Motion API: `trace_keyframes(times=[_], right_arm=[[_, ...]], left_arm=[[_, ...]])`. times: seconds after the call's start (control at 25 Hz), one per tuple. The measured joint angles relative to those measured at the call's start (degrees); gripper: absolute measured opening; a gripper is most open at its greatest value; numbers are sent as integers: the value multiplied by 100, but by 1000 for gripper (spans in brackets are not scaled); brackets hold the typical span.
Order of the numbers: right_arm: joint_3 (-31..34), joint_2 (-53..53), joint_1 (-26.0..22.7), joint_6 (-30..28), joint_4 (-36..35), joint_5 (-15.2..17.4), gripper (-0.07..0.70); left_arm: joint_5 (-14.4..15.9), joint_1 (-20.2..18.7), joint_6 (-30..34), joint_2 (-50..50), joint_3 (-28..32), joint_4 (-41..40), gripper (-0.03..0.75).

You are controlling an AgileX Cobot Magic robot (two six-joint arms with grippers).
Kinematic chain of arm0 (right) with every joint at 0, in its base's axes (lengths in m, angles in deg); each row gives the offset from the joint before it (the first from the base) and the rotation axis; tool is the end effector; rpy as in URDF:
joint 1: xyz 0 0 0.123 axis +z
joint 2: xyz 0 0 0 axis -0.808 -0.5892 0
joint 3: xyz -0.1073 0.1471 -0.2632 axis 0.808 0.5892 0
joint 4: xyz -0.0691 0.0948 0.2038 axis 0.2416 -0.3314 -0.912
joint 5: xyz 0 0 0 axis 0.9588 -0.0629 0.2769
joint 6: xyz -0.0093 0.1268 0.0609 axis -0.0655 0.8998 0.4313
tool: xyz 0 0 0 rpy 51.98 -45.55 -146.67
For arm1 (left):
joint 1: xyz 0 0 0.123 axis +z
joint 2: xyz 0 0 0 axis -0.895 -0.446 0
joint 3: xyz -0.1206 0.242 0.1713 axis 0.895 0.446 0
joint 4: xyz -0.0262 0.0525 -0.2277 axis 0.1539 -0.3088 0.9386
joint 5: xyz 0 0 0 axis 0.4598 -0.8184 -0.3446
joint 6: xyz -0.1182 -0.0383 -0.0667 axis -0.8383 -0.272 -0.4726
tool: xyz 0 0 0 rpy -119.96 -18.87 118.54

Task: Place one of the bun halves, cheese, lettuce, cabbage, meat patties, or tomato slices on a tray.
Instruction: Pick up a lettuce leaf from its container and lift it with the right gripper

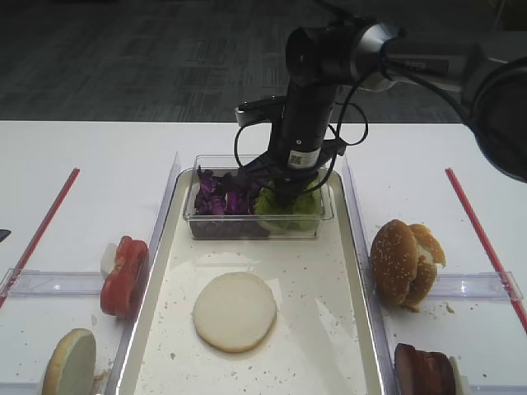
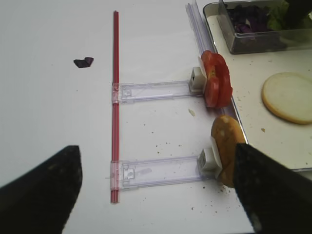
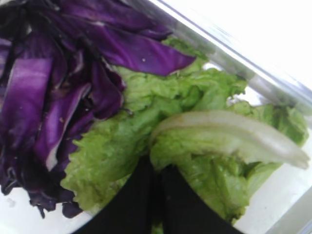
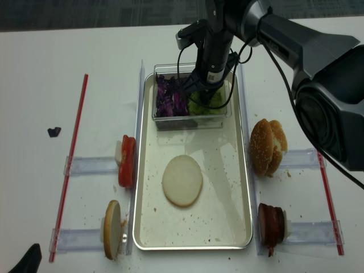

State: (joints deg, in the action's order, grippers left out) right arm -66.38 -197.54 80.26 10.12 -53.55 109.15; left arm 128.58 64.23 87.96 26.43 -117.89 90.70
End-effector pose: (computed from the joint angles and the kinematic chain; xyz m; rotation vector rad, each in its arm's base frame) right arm 0.4425 0.2465 0.1362 -0.8269 2.8837 0.3026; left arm -0.0206 -0.0080 0.2287 -0.0165 2.1579 -0.0699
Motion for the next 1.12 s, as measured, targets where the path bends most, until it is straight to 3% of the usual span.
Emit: trace_keyframes(times=[0.28, 0.6, 1.12], right_arm=[[-57, 0, 0, 0, 57, 88, 57], [-812, 0, 0, 108, 179, 577, 57], [-1072, 267, 0, 502, 158, 652, 57]], left_arm=[[0, 0, 0, 0, 0, 0, 580], [0, 0, 0, 0, 0, 0, 580], [0, 0, 0, 0, 0, 0, 580]])
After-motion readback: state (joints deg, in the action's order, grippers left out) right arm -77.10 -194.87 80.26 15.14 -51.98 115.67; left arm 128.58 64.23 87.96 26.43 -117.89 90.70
